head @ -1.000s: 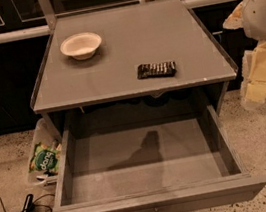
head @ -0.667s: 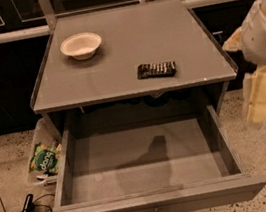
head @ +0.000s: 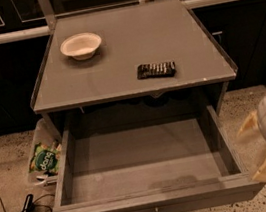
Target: Close top drawer
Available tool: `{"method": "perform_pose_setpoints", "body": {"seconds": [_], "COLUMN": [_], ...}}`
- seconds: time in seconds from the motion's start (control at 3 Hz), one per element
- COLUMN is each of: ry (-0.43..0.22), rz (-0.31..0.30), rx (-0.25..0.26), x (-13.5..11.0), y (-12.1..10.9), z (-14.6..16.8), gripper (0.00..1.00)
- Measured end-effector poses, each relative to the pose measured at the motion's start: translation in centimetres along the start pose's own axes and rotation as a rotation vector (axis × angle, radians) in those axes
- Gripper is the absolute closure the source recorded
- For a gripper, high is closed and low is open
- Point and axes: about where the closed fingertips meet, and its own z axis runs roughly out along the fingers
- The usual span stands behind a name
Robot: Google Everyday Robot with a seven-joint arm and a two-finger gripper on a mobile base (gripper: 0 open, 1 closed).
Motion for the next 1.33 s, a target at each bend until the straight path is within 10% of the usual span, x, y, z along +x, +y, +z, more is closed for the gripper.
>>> {"method": "perform_pose_setpoints", "body": {"seconds": [0.33,0.67,1.33], "ry": [-0.047,-0.046,-0.101], "rz": [-0.017,-0.026,-0.004], "rx": [-0.078,-0.096,-0.125], "x": [1.8,2.2,2.7], "y": [5.4,6.1,7.3], "z": [3.5,4.1,7.4], "gripper": [0.65,0.88,1.00]}}
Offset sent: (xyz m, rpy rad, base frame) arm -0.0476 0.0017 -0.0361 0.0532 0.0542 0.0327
